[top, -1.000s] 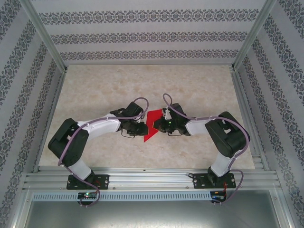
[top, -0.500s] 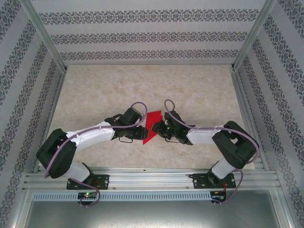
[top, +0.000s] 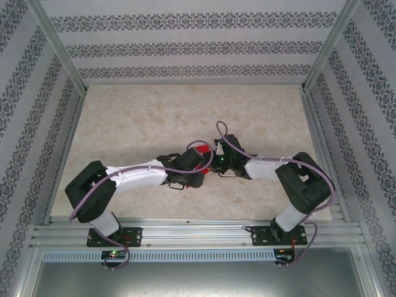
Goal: Fold a paper plane with a square sheet of paper (pick it up from the middle)
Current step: Fourth fold the wing at the center of the table.
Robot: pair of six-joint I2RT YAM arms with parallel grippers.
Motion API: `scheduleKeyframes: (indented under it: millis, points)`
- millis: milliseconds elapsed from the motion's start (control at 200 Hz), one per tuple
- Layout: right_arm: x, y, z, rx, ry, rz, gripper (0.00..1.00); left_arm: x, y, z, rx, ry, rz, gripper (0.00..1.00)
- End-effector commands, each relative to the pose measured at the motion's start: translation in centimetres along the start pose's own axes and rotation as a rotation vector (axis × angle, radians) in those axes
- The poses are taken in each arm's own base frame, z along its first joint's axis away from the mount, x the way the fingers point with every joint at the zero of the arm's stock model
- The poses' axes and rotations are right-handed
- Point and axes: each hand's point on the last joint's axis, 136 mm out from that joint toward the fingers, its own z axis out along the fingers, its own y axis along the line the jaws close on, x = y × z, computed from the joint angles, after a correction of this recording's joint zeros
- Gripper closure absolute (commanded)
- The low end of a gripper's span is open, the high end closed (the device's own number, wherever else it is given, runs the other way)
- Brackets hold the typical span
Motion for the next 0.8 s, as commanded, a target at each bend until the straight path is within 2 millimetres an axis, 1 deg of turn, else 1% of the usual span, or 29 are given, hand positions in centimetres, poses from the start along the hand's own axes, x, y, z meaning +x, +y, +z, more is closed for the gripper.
scheduleKeyframes:
  millis: [0, 105, 275, 580, 794]
  points:
    - [0.0, 0.7, 0.0, -0.033, 0.041, -0.031, 0.77, 0.0, 0.8, 0.1, -0.120, -0.003, 0.028, 0.54]
    - [-0.1, 0.7, -0.1, -0.038, 0.044, -0.027, 0.77, -0.2, 1.0, 0.2, -0.178, -0.011, 0.039, 0.54]
    - [-0.2, 0.5, -0.2, -0.040, 0.045, -0.023, 0.77, 0.3, 1.5, 0.6, -0.240, -0.001, 0.048, 0.55]
    - [-0.4, 0.3, -0.4, -0.041, 0.038, -0.016, 0.77, 0.8, 1.7, 1.4, -0.255, 0.012, 0.042, 0.57]
    - [-0.4, 0.1, -0.3, -0.033, 0.034, -0.008, 0.77, 0.9, 1.8, 1.6, -0.256, 0.013, 0.047, 0.62]
